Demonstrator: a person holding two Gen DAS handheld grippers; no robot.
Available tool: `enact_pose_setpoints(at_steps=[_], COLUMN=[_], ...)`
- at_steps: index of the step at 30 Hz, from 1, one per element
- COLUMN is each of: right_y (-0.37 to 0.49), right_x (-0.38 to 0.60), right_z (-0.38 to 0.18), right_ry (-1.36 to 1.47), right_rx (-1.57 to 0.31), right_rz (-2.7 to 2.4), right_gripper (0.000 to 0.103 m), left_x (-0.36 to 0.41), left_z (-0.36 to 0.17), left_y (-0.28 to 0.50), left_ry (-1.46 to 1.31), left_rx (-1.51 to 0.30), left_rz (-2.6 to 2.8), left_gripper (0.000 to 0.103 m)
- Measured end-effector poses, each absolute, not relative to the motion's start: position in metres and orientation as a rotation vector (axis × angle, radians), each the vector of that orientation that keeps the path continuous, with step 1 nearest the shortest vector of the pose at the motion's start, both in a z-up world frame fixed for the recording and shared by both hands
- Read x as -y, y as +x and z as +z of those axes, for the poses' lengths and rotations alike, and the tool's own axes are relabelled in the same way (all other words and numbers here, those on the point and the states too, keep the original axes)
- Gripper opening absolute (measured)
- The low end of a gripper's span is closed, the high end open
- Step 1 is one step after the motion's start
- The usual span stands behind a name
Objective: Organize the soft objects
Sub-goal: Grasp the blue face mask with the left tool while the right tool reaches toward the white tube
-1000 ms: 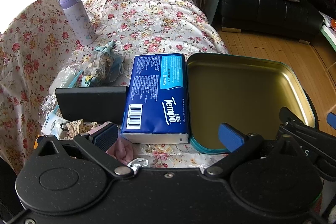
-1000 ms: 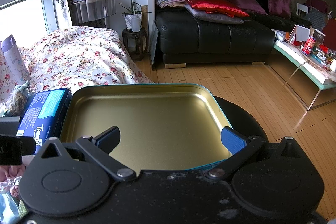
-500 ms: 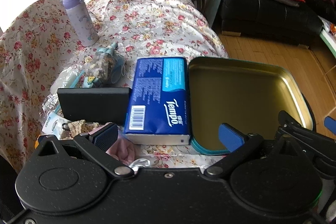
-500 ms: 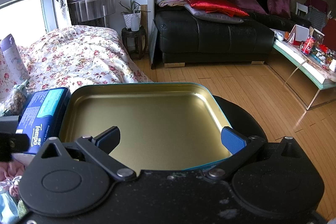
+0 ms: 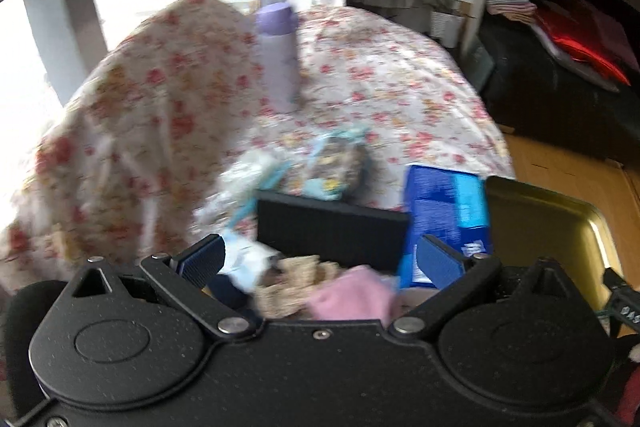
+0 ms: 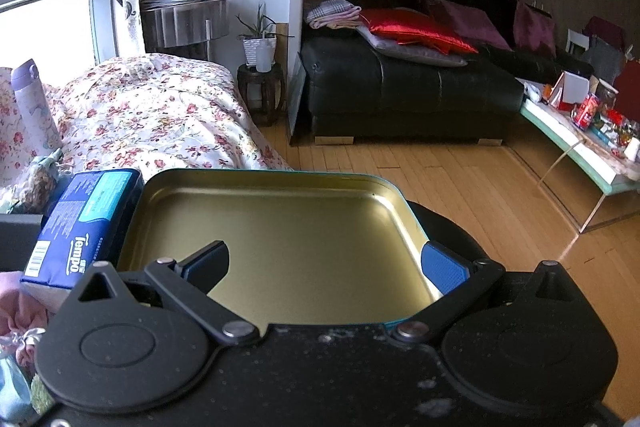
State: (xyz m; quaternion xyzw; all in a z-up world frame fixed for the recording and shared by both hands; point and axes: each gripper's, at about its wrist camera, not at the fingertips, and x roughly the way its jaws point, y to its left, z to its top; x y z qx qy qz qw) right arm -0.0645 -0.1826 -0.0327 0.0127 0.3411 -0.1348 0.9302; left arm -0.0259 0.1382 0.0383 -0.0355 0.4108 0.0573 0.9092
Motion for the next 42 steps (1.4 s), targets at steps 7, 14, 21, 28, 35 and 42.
enact_pose_setpoints(at_steps=[7,14,21,28,35,42], right_y=[-0.067,-0.078,-0.095,-0.092,-0.089,-0.091], right_x=[0.173,0.163,0.152,0.151,0.151,0.147], right_z=[-0.027,-0.026,-0.029,-0.012,-0.014,-0.017], right_ry=[-0.022,0.123,0.302,0.363,0.387,0.415], right_rx=[-0.713,-0.833,-0.927,-0.92,-0.944,-0.975], right_rz=[-0.229,-0.113,-0.075,-0.062,-0.052,-0.032], right_gripper=[0.103,0.103,0.103,0.103,0.103,0.103], left_x=[-0.167,-0.149,-0.132,-0.107,-0.095,-0.094], left_z=[0.02,0.001,-0.007,-0.028,-0.044,-0.065], left_y=[-0.041,-0.046,-0.049,-0.053,-0.055,-0.049], left_ry=[-0.109,-0.063,-0.019,0.047,0.065,0.029], left_rx=[-0.915,-0.973,-1.012,-1.08,-1.147,-1.23], left_rz=[0.105,0.043,-0.061,-0.113,-0.153,-0.178], left_gripper=[0.099,0.099,0.099,0.099,0.099,0.07])
